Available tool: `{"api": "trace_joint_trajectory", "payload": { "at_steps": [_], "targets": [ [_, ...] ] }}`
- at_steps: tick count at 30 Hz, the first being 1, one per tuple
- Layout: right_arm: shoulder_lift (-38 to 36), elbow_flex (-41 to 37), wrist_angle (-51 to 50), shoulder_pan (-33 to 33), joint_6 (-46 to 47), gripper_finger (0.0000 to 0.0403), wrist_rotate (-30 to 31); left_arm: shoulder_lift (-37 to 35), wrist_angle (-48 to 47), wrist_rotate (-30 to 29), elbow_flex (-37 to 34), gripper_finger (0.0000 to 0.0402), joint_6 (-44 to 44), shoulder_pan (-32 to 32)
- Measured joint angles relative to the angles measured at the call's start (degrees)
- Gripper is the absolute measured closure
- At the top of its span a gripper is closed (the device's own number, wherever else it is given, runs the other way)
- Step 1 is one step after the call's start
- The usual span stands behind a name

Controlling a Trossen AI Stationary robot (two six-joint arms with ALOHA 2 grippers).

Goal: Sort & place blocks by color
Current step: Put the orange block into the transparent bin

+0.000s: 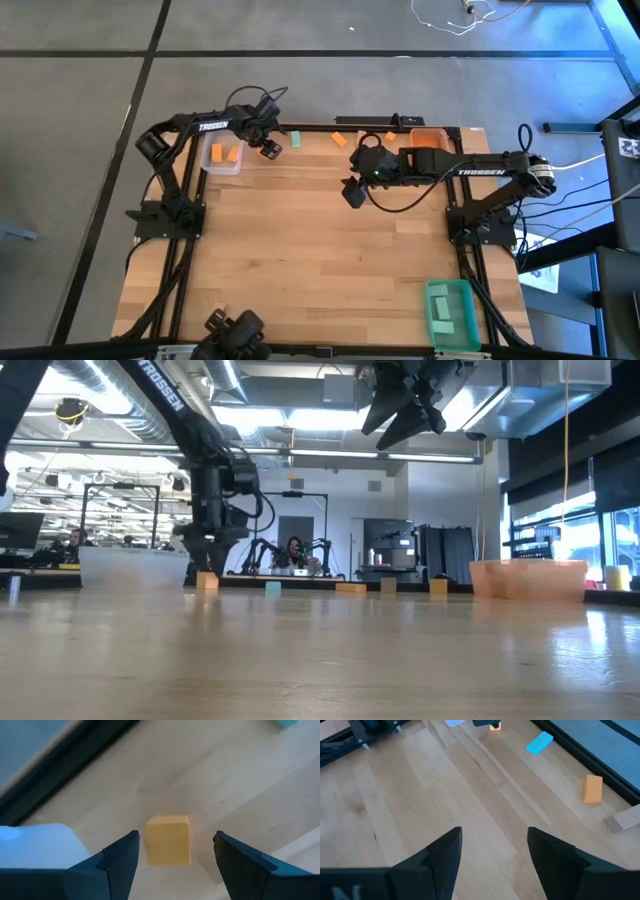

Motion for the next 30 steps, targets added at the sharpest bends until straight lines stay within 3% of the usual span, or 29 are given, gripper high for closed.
{"api": "trace_joint_trajectory", "payload": {
  "at_steps": [14,20,25,30],
  "targets": [
    [0.00,0.00,0.01,0.00,0.06,0.0176,0.00,3.84,0.73,-1.30,0.07,0.0159,3.37,-0.36],
    [0.00,-0.01,0.02,0.00,0.02,0.0176,0.00,3.89,0.49,-6.16,0.07,0.0162,4.04,-1.30],
    [0.00,-0.01,0.01,0.01,0.02,0.0176,0.00,3.95,0.57,-8.69,0.07,0.0190,4.07,-2.28],
    [0.00,0.00,0.01,0.02,0.04,0.0176,0.00,3.99,0.47,-9.01,0.07,0.0245,4.09,-2.89]
  ]
}}
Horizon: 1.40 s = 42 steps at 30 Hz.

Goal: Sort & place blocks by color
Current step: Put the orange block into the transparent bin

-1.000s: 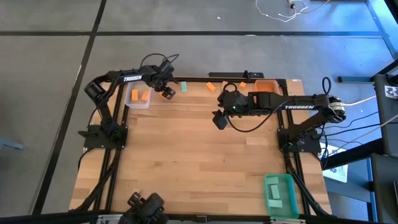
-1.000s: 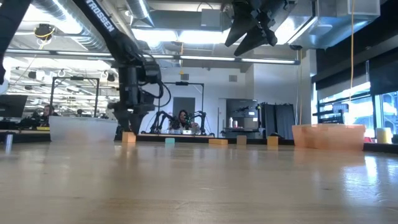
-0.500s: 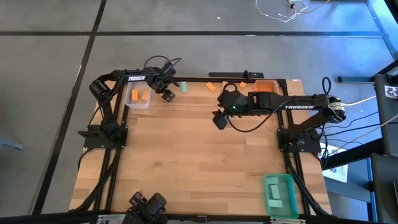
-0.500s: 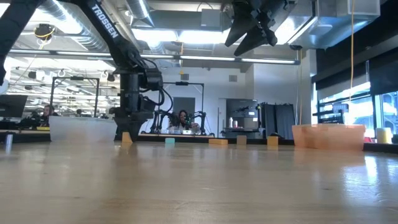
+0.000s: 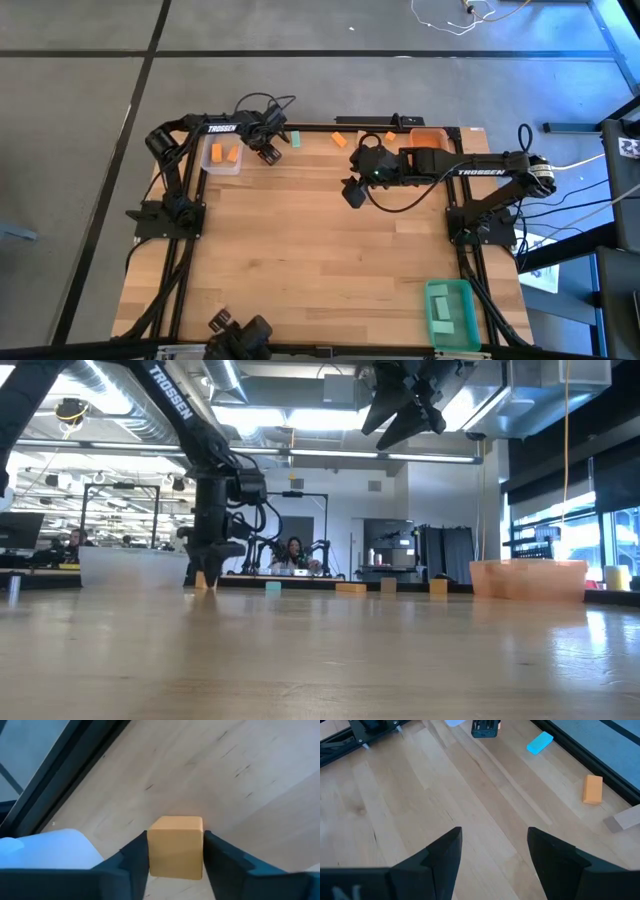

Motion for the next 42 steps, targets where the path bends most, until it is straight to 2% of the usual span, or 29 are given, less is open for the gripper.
{"api": "trace_joint_trajectory", "payload": {
  "at_steps": [3,10,17,21,26,29,38,42],
  "targets": [
    [0.00,-0.01,0.00,0.00,0.03,0.0176,0.00,-0.10,0.01,0.42,0.00,0.0277,-0.02,-0.27],
    [0.00,-0.01,0.33,0.00,0.01,0.0176,0.00,-3.02,-3.01,0.91,-0.07,0.0278,-0.67,-1.86],
    [0.00,-0.01,0.40,-0.02,-0.15,0.0176,0.02,-14.09,-12.07,2.48,-0.07,0.0278,-3.71,-4.69],
    [0.00,-0.01,0.43,-0.40,-0.19,0.0176,2.01,-21.63,-18.34,-0.65,-0.04,0.0278,-9.75,-6.23],
    [0.00,-0.01,0.44,-0.39,-0.22,0.0176,4.70,-28.15,-25.74,-5.64,-0.04,0.0278,-17.82,-4.32],
    [0.01,-0.01,0.44,-0.38,-0.47,0.0176,5.94,-29.06,-29.09,-7.50,-0.04,0.0278,-20.67,-1.78],
    [0.01,0.00,0.68,-0.48,-4.77,0.0176,6.09,-25.68,-29.51,-4.81,-0.04,0.0278,-20.65,5.68],
    [0.00,-0.01,0.65,-0.48,-4.89,0.0176,6.10,-24.21,-29.54,-3.59,-0.04,0.0252,-19.33,8.50]
  ]
}}
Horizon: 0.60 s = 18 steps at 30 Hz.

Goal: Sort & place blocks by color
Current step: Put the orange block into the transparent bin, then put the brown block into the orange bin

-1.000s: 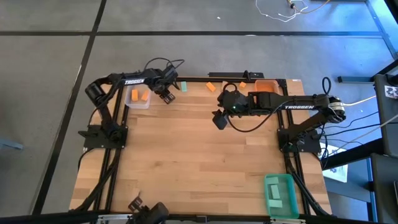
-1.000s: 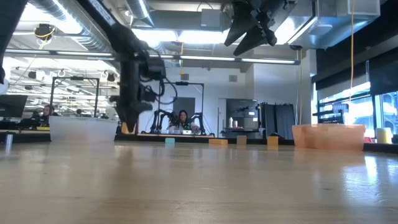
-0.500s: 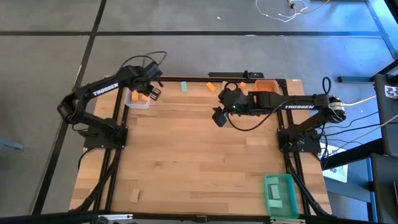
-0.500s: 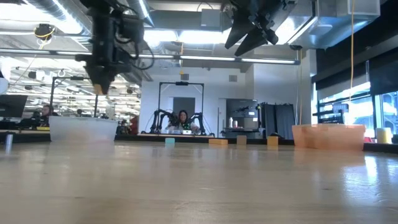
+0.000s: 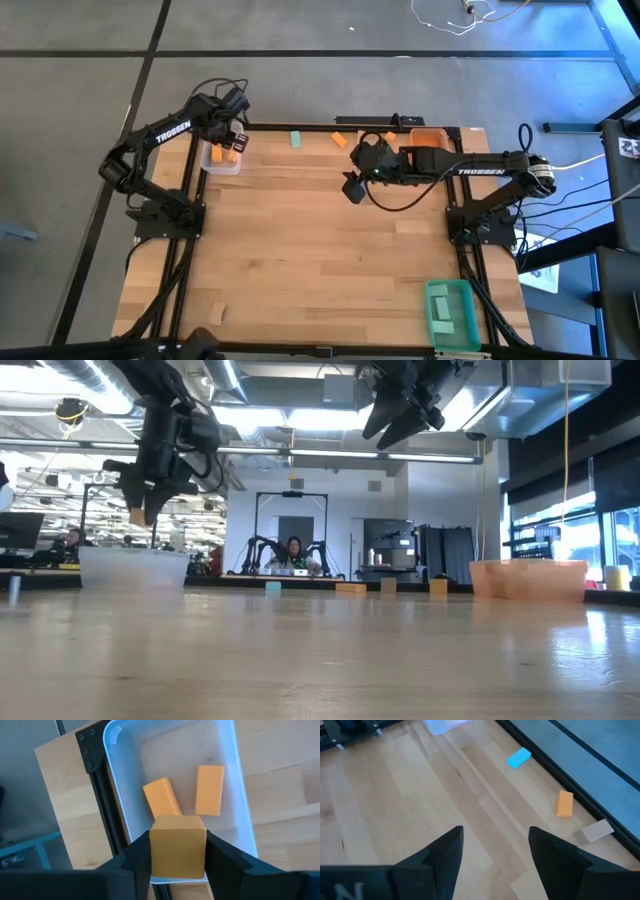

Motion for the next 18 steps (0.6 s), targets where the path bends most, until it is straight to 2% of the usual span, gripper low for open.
{"api": "trace_joint_trajectory", "payload": {
  "at_steps": [4,12,18],
  "targets": [
    [0.01,0.00,-0.21,0.00,0.00,0.0176,-0.02,1.74,0.11,0.06,0.00,0.0228,1.27,0.70],
    [0.01,0.00,-0.27,0.00,0.11,0.0176,-0.02,2.55,-0.09,0.45,0.00,0.0223,3.75,0.06],
    [0.00,0.00,-0.29,-0.02,0.15,0.0176,-0.02,-4.82,-5.72,3.25,0.00,0.0220,4.50,-3.12]
  ]
}}
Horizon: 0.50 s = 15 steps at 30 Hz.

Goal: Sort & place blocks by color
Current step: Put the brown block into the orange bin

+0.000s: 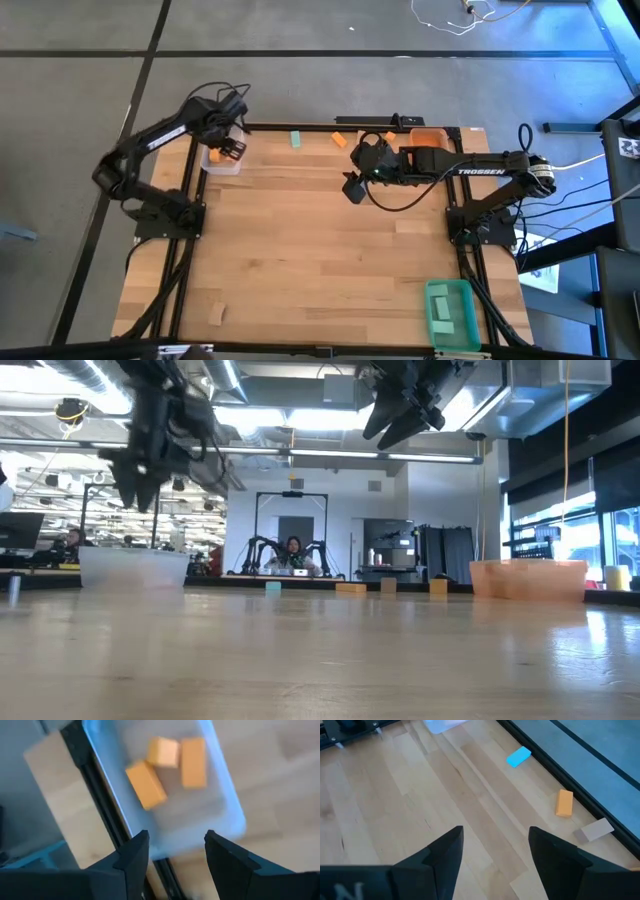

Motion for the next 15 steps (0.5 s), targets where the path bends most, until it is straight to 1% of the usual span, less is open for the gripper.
{"api": "trace_joint_trajectory", "payload": {
  "at_steps": [2,4,6,9,15],
  "targets": [
    [0.01,0.00,0.02,0.00,0.03,0.0176,0.00,-3.56,-3.04,3.98,0.00,0.0220,-1.73,-1.71],
    [0.00,0.00,0.02,0.00,0.04,0.0176,0.00,-6.99,-6.23,9.55,0.00,0.0220,-5.18,-3.81],
    [0.00,0.00,0.01,0.00,0.07,0.0176,0.00,-10.27,-9.17,12.53,0.00,0.0220,-8.06,-6.60],
    [0.00,0.00,0.02,0.00,-0.04,0.0176,0.00,-14.79,-13.51,12.84,0.00,0.0220,-14.43,-12.18],
    [0.00,0.00,0.00,0.00,-0.13,0.0176,-0.02,-23.58,-20.46,15.48,0.00,0.0219,-28.62,-25.72]
  ]
}}
